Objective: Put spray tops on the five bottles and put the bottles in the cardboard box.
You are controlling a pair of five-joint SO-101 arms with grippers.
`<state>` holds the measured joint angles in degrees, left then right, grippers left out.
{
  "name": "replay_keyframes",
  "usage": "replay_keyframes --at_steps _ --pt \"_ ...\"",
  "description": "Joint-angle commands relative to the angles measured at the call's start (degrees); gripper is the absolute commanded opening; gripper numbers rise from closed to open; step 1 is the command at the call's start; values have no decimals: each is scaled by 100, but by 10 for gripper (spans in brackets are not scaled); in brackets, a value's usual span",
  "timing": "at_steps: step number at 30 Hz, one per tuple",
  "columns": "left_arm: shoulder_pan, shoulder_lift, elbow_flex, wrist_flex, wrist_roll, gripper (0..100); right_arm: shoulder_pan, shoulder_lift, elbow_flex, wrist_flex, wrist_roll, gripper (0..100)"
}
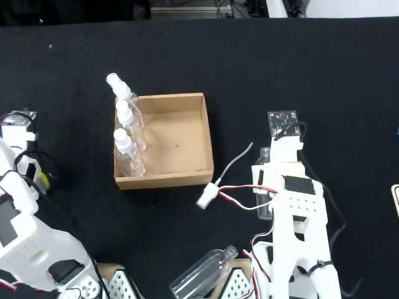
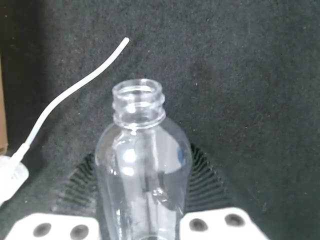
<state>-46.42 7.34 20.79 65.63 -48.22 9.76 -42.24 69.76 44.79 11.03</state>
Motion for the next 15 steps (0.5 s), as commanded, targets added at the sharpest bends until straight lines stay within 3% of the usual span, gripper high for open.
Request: replay_keyframes --at_steps 1,15 --pt "-75 -62 -31 35 -114 252 -62 -286 -13 -88 18 11" --pt "-303 -62 268 -273 -765 209 -62 -286 -4 -88 18 11"
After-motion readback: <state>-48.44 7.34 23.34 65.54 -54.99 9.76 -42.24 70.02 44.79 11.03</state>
